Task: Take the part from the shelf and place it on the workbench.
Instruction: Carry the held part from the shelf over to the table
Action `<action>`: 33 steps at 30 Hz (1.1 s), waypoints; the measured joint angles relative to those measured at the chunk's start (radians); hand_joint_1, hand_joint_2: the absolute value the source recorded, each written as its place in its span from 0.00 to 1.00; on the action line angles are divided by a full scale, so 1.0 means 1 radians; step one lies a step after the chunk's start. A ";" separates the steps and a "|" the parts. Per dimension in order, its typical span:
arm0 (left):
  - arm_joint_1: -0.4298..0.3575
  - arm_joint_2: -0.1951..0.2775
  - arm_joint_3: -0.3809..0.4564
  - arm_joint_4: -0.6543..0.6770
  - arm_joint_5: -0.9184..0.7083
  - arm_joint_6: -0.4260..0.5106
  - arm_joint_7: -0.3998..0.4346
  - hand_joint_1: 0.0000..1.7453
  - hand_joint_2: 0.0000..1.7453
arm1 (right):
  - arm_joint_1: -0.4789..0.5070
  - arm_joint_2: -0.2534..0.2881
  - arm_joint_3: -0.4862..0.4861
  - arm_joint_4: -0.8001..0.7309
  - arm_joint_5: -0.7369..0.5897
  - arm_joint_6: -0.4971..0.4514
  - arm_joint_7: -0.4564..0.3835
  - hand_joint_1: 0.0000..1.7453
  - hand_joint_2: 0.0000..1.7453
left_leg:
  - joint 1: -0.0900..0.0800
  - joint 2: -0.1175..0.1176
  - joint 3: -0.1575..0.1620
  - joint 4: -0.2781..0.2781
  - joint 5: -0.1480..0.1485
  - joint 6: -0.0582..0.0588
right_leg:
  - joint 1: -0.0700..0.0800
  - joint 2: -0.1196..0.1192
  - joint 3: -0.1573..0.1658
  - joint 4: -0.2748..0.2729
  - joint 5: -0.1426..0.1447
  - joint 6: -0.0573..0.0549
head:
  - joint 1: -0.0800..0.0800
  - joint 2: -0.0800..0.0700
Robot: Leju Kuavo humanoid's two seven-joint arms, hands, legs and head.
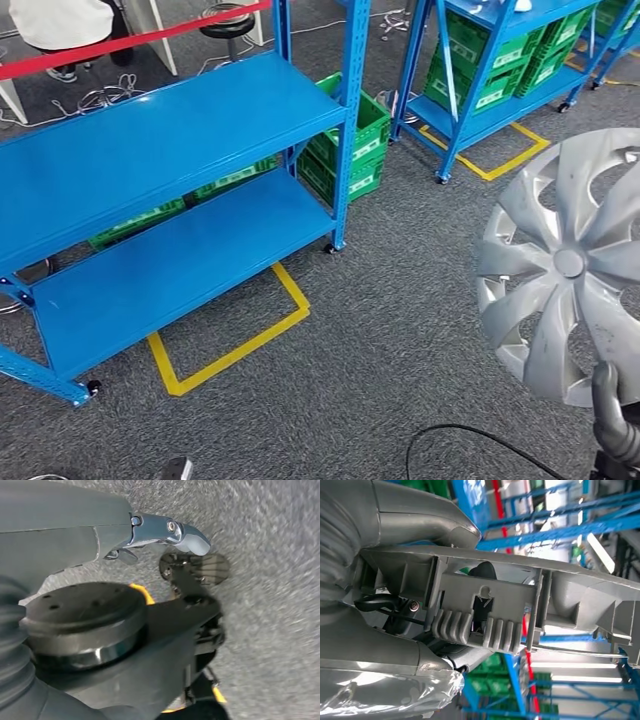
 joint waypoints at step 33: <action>-0.019 0.212 0.020 0.008 0.208 -0.109 -0.078 0.00 1.00 | -0.075 -0.012 -0.085 0.072 -0.144 0.234 -0.067 1.00 1.00 | -0.005 0.033 -0.007 0.025 -0.018 -0.013 | 0.008 -0.039 0.059 -0.156 0.084 -0.012 | 0.009 0.000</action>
